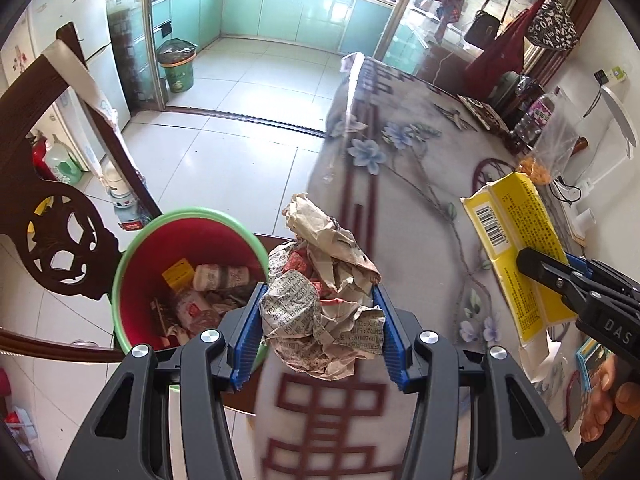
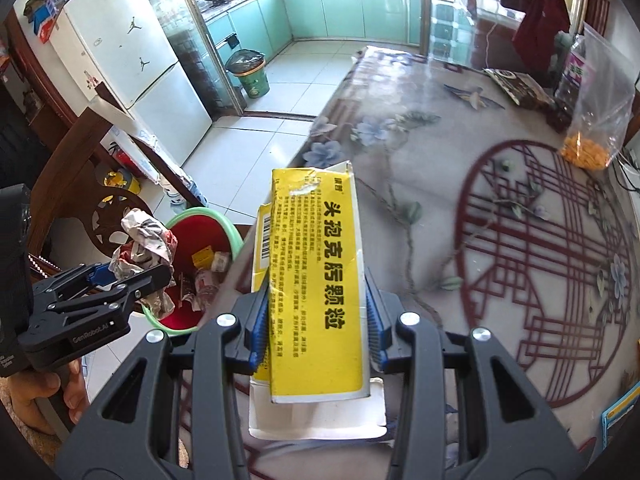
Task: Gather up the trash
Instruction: 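Carry the crumpled newspaper and yellow box over the red bin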
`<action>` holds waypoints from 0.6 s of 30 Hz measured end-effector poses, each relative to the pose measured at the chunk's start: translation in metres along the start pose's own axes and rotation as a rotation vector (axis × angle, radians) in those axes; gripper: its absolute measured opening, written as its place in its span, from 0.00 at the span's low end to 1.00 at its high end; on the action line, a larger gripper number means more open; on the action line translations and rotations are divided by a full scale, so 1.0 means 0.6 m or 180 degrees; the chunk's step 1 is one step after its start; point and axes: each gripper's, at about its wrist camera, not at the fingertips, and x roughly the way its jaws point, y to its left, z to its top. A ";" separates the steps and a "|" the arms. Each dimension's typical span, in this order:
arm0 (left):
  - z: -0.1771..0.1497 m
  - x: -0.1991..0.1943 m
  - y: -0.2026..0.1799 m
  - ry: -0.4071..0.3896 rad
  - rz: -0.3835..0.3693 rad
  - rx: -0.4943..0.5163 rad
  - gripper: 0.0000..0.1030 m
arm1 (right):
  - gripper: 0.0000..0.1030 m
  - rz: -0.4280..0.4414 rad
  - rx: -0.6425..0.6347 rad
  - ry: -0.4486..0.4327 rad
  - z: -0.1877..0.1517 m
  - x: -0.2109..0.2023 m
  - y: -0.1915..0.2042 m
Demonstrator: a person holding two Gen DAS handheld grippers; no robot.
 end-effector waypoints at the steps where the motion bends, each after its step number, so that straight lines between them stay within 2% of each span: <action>1: 0.002 0.000 0.009 -0.0001 0.0004 -0.0007 0.47 | 0.38 0.0004 -0.0021 -0.0009 0.004 0.003 0.015; 18: 0.005 -0.004 0.170 0.0010 0.0118 -0.0270 0.47 | 0.38 0.0142 -0.0335 0.0047 0.038 0.054 0.179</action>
